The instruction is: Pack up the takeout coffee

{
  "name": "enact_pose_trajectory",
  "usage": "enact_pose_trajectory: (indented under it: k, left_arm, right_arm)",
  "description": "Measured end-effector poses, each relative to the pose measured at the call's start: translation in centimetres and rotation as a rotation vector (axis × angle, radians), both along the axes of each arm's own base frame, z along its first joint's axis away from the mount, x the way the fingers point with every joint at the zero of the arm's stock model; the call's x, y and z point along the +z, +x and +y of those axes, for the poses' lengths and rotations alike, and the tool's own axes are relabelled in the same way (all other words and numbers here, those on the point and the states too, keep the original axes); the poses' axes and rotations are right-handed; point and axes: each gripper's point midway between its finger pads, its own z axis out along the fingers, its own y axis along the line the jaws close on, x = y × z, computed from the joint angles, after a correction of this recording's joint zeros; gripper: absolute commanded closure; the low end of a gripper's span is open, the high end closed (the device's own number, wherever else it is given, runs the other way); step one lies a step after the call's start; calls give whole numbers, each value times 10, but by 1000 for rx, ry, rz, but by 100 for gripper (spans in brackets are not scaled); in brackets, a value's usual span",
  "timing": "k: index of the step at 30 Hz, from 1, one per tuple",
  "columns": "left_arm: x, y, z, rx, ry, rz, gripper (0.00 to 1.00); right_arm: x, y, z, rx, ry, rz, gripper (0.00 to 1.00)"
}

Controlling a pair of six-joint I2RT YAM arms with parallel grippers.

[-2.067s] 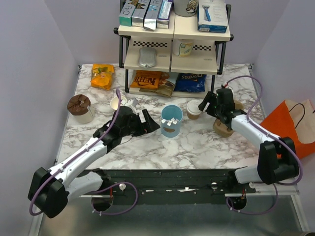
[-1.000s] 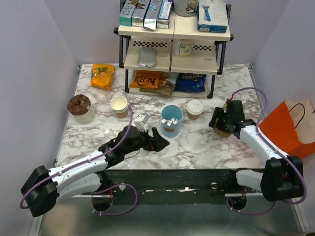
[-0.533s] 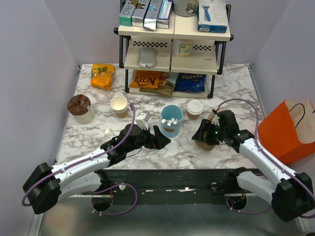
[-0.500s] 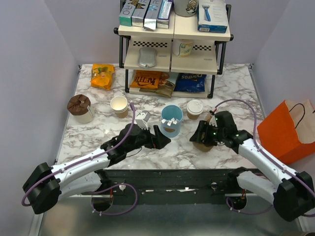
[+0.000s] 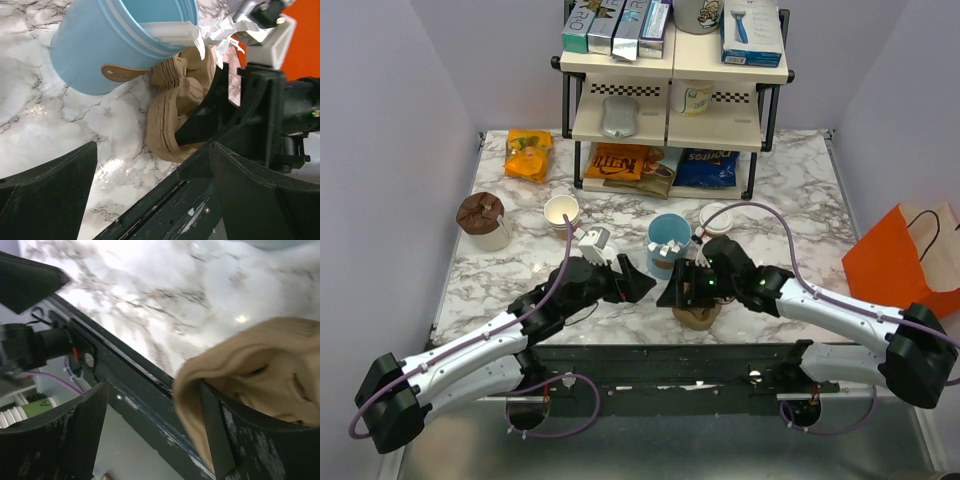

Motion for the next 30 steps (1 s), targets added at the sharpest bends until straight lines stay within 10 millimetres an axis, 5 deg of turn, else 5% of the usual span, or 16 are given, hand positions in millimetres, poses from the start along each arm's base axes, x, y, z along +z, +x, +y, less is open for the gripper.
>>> enact_pose_trajectory:
  k: [4, 10, 21, 26, 30]
  left_arm:
    - [0, -3, 11, 26, 7, 4, 1]
    - [-9, -4, 16, 39, 40, 26, 1]
    - [-44, 3, -24, -51, 28, 122, 8]
    - [-67, 21, -31, 23, 52, 155, 17]
    - [-60, 40, -37, 84, 31, 126, 19]
  right_arm:
    - [25, 9, 2, -37, 12, -91, 17]
    - [51, 22, -34, -188, -21, -223, 8]
    - [47, 46, -103, -421, -180, -302, 6]
    - [54, 46, -113, -459, -159, -338, 6]
    - [41, 42, -117, -462, -175, -321, 6]
